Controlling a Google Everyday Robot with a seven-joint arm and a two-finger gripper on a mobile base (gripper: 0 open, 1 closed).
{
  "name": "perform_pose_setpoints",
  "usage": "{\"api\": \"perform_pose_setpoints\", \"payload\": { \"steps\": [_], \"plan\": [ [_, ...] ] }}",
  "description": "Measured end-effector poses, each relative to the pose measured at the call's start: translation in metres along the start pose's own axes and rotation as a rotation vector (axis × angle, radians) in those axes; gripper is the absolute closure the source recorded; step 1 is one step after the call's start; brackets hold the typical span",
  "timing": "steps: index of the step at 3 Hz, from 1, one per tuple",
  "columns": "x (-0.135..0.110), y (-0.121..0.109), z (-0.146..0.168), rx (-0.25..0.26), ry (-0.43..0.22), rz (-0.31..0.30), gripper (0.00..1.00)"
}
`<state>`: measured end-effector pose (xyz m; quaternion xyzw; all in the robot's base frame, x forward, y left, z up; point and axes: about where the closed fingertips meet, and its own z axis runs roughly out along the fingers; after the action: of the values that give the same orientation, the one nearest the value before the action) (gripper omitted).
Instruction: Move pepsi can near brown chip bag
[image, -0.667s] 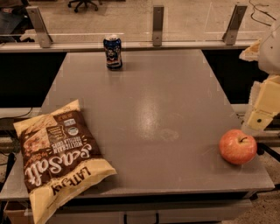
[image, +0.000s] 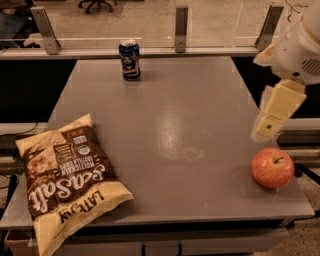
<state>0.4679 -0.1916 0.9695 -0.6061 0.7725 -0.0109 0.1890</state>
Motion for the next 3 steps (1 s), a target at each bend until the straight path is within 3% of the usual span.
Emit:
{"api": "perform_pose_setpoints", "payload": {
  "steps": [1,2,3],
  "plan": [
    [-0.067,-0.052,0.045,-0.005,-0.139,0.013,0.00],
    [-0.128,-0.090,0.063,0.008,-0.253,0.009,0.00],
    [-0.128,-0.090,0.063,0.008,-0.253,0.009,0.00]
  ]
}}
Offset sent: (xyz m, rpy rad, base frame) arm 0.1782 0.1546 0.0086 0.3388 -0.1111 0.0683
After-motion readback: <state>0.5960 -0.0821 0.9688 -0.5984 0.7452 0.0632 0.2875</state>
